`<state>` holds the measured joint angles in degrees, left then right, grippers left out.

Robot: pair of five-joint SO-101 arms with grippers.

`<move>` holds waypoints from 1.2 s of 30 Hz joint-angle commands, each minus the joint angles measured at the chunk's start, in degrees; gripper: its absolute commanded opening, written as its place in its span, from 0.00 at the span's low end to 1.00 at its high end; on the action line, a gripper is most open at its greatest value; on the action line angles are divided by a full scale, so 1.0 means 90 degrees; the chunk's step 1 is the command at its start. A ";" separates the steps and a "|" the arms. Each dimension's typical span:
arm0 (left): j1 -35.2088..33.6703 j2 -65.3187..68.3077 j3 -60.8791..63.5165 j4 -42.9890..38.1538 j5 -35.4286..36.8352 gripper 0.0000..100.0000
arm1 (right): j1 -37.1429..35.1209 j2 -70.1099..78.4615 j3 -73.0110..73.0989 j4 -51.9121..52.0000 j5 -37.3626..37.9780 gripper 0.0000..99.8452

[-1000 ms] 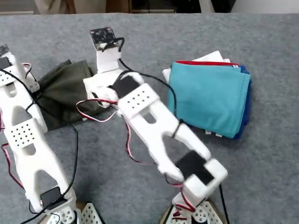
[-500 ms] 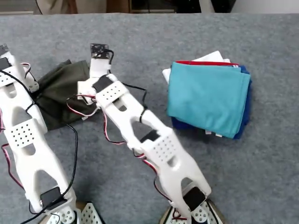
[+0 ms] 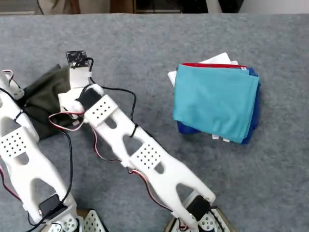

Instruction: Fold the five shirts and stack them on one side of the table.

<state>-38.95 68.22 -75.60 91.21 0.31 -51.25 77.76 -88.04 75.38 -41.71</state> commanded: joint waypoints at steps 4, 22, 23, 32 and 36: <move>-0.0274 -0.0024 -0.0156 -0.0088 0.0059 0.02 | -0.0083 0.0063 0.0015 0.0020 0.0068 0.29; -0.0274 -0.0015 -0.0205 -0.0117 0.0059 0.02 | 0.0747 -0.0816 -0.0396 0.0078 0.0225 0.00; -0.0264 -0.0044 -0.0215 -0.0107 0.0068 0.02 | 0.0767 -0.0904 -0.0396 0.0137 0.0225 0.00; 0.0606 -0.0571 -0.1748 0.0928 0.0068 0.02 | 0.0816 -0.1714 -0.0425 0.0674 0.0215 0.00; 0.0957 -0.0806 -0.2266 0.1065 0.0078 0.02 | 0.0816 -0.2212 -0.0435 0.0957 0.0215 0.00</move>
<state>-32.44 66.55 -91.43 99.65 0.22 -45.10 65.10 -88.31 82.59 -38.81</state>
